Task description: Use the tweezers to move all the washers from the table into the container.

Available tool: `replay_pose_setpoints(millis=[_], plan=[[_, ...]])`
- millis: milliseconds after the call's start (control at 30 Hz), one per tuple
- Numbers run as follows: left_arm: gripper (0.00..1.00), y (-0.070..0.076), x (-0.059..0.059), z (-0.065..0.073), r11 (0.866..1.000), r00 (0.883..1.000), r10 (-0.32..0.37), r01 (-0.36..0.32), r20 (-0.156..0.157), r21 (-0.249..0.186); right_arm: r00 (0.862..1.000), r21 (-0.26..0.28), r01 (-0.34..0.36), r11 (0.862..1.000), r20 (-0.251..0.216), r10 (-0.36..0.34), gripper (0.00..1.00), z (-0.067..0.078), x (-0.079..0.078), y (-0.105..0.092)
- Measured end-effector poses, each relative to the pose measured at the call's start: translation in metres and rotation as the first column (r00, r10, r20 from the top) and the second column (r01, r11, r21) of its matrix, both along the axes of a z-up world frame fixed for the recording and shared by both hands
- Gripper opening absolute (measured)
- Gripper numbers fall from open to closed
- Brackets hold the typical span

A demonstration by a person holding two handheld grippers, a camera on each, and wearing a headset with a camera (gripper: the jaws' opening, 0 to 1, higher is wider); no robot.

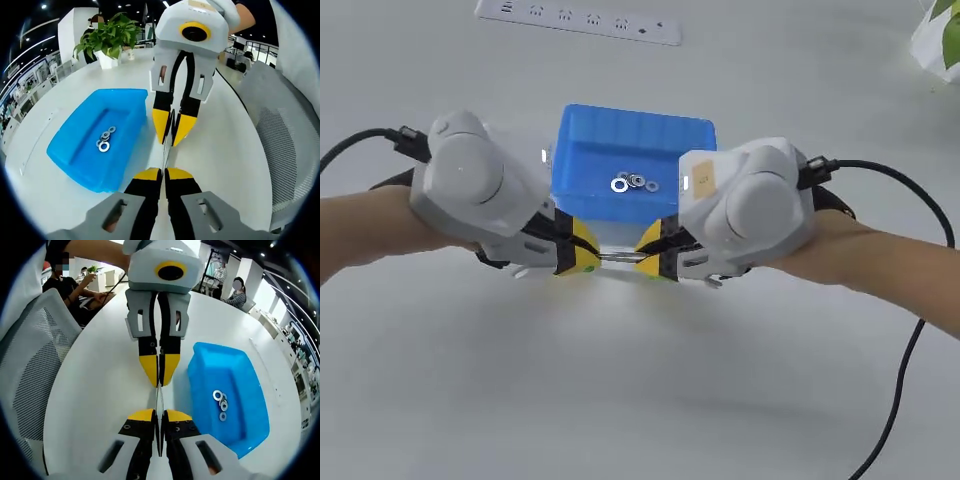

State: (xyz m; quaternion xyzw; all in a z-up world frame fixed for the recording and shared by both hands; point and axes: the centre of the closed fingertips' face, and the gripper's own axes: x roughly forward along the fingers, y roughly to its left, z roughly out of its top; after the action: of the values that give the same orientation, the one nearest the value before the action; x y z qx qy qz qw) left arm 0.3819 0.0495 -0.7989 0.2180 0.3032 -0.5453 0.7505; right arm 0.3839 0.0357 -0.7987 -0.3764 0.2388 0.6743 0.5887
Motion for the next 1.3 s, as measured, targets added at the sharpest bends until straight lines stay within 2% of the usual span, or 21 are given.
replay_pose_setpoints(millis=[133, 233, 400, 567, 667, 833, 1067, 1200, 1233, 1300], plan=[[0.07, -0.001, 0.0, -0.003, 1.0, 1.0, -0.001, 0.001, -0.009, 0.007, 1.0, -0.024, -0.005, 1.0, 0.007, 0.005, 0.08, -0.007, 0.0, -0.003], [0.07, -0.002, 0.002, -0.002, 1.0, 1.0, 0.004, -0.004, -0.007, 0.009, 1.0, -0.028, 0.004, 1.0, 0.005, -0.004, 0.09, -0.008, 0.003, -0.005], [0.07, -0.002, 0.003, -0.002, 1.0, 1.0, 0.009, -0.009, -0.007, 0.018, 0.999, -0.034, -0.012, 0.999, 0.029, 0.013, 0.1, -0.009, 0.004, -0.006], [0.08, -0.001, 0.004, -0.003, 1.0, 1.0, 0.007, -0.007, 0.002, 0.03, 1.0, -0.035, 0.005, 0.999, 0.007, -0.004, 0.11, -0.01, 0.004, -0.006], [0.09, -0.001, 0.004, -0.002, 1.0, 1.0, 0.005, -0.005, -0.004, 0.03, 1.0, -0.045, 0.005, 0.999, -0.004, -0.005, 0.11, -0.01, 0.004, -0.006], [0.12, -0.001, 0.003, -0.002, 0.999, 1.0, 0.005, -0.004, -0.015, 0.034, 0.997, -0.064, 0.048, 0.997, -0.06, -0.052, 0.12, -0.01, 0.007, -0.007], [0.15, -0.001, 0.002, -0.002, 0.998, 1.0, -0.005, 0.006, -0.014, 0.056, 0.996, -0.074, 0.041, 0.996, -0.075, -0.047, 0.14, -0.01, 0.003, -0.008], [0.18, 0.006, -0.002, 0.003, 0.998, 1.0, 0.005, -0.005, -0.003, 0.066, 0.996, -0.068, 0.06, 0.996, -0.055, -0.064, 0.19, -0.007, 0.003, -0.017], [0.19, 0.008, -0.003, 0.006, 0.998, 1.0, 0.01, -0.01, 0.001, 0.063, 0.996, -0.052, 0.07, 0.996, -0.051, -0.073, 0.19, -0.004, 0.003, -0.02], [0.22, 0.01, -0.006, 0.014, 0.999, 0.999, 0.045, -0.045, 0.0, 0.022, 0.995, -0.035, 0.089, 0.995, -0.044, -0.091, 0.2, 0.0, 0.003, -0.026]])
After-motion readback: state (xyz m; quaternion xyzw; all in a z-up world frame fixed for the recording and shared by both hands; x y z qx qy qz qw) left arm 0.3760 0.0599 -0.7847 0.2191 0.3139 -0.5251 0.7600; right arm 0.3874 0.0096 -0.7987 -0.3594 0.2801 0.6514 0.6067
